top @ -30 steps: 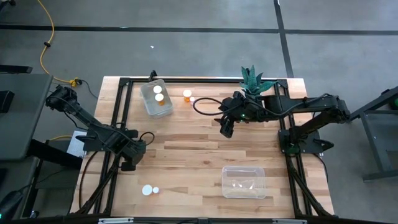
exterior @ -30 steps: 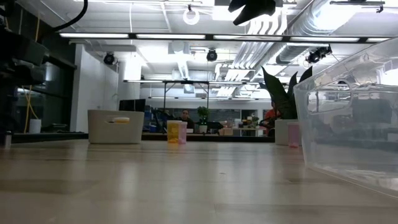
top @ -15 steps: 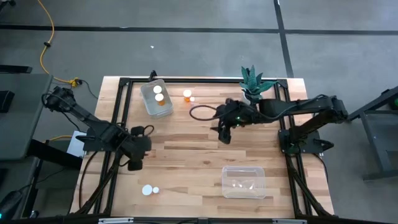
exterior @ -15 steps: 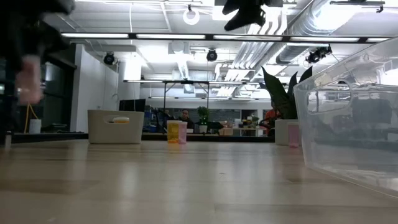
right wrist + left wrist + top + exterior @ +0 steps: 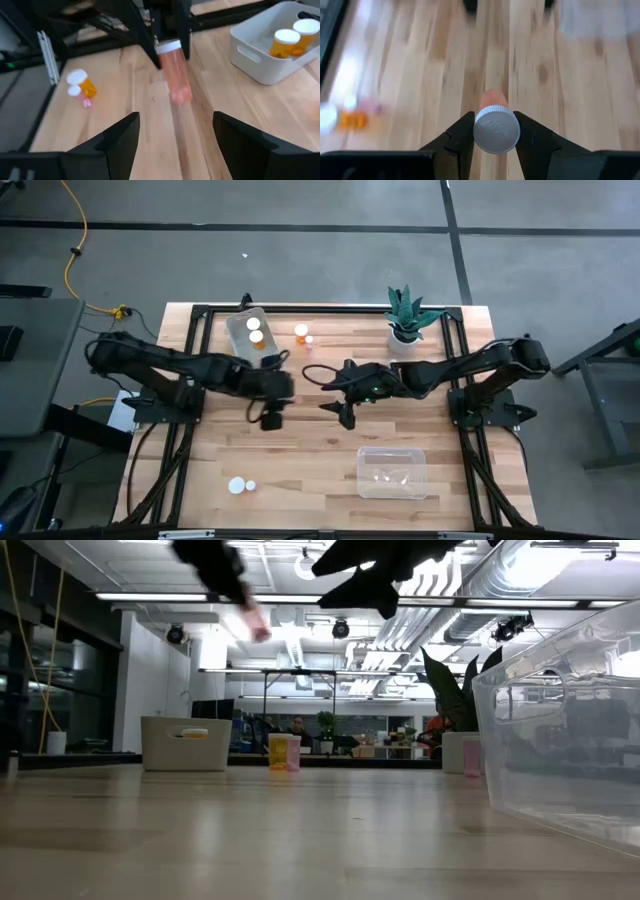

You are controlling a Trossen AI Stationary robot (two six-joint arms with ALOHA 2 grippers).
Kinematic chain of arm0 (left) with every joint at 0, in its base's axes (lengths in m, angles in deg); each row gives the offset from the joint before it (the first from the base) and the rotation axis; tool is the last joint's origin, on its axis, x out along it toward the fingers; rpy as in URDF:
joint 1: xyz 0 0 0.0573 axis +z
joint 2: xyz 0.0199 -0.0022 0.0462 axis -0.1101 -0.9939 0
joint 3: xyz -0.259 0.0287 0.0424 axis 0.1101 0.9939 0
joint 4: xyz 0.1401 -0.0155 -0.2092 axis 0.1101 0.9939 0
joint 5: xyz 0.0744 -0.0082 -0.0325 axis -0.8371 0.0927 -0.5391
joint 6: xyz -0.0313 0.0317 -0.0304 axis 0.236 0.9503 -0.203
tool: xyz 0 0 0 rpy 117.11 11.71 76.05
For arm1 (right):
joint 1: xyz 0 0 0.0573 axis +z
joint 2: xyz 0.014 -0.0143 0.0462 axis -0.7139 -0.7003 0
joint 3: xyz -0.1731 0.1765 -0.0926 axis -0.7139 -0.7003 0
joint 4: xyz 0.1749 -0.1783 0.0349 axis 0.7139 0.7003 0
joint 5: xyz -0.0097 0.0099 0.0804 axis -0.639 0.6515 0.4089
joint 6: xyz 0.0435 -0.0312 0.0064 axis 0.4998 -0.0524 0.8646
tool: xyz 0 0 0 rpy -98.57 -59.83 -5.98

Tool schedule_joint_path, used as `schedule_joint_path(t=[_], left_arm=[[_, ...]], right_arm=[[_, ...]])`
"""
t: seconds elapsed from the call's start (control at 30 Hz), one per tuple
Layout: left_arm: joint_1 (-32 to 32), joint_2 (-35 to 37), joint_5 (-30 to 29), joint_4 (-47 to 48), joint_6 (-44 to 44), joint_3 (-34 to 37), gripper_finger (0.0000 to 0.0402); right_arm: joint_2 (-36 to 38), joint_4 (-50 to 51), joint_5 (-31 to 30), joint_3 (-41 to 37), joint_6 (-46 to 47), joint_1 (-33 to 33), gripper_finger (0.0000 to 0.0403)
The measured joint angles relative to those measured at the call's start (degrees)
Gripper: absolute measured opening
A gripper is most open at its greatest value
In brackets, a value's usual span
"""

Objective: Pick and place medicine bottles into bin by pill shape (circle, oval)
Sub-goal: Put the small red pill bottle into the transparent bin

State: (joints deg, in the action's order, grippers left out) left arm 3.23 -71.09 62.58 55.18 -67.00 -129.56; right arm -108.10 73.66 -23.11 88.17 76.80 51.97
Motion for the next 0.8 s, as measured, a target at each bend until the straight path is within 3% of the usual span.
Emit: schedule_joint_path(t=[0.27, 0.5, 0.8], left_arm=[[2.14, -8.59, 2.14, -3.67, 3.26, -7.69, 0.0113], [2.33, -10.32, 2.60, -5.53, 3.64, -7.95, 0.0113], [2.33, -10.25, 2.53, -7.11, 3.67, -8.01, 0.0113]], right_arm=[[-2.38, 1.02, -1.56, 0.79, -0.36, -0.04, 0.0245], [-2.86, 1.20, -1.61, 0.76, -2.27, -0.04, 0.0241], [-2.86, 1.23, -1.61, 0.76, -3.53, -0.04, 0.0190]])
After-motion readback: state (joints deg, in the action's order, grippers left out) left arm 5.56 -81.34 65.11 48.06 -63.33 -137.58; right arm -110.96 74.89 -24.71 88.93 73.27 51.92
